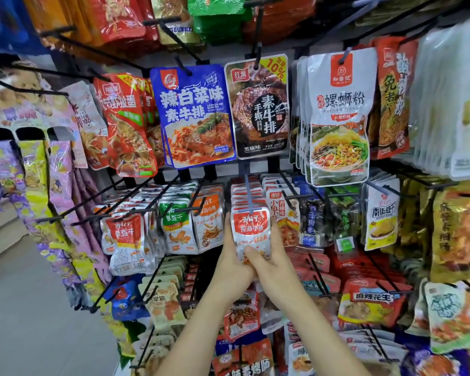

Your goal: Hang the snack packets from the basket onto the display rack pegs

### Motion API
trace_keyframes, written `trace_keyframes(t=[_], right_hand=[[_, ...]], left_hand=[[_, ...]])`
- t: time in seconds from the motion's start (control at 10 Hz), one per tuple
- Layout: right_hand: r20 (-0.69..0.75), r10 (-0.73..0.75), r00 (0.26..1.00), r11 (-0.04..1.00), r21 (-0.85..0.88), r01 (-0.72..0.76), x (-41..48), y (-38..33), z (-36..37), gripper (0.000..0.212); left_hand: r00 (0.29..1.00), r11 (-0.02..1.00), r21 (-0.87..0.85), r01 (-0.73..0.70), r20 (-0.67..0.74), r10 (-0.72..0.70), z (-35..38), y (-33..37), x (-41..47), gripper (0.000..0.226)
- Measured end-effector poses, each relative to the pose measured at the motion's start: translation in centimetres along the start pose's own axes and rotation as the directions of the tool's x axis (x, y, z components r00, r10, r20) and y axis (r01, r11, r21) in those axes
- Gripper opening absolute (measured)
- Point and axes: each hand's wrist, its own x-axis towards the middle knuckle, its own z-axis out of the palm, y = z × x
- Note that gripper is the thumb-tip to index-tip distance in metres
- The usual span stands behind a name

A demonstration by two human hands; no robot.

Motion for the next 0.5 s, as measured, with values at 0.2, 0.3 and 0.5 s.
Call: trace_keyframes(t=[0.2,0.3,0.5], right_hand=[[-0.009,0.015,1.0,1.0,0.009,-0.015,-0.1,0.4,-0.1,0.07],[0.014,0.024,1.0,1.0,0.009,-0.024,-0.1,0.3,-0.5,0.072],[0.069,0.043,0.997,0.999,-0.005,-0.043,-1.0,-1.0,-1.2,0.075]], left_hand=[[0.998,0.999,0.013,0.032,-0.063,-0.031,0.0,0.1,0.0,0.1],[0.996,0.999,0.012,0.05,-0.074,-0.049,-0.2,0.1,-0.2,0.107],[0.992,1.0,0.012,0.01,-0.126,-0.008,-0.4,0.9,-2.0,0.105]])
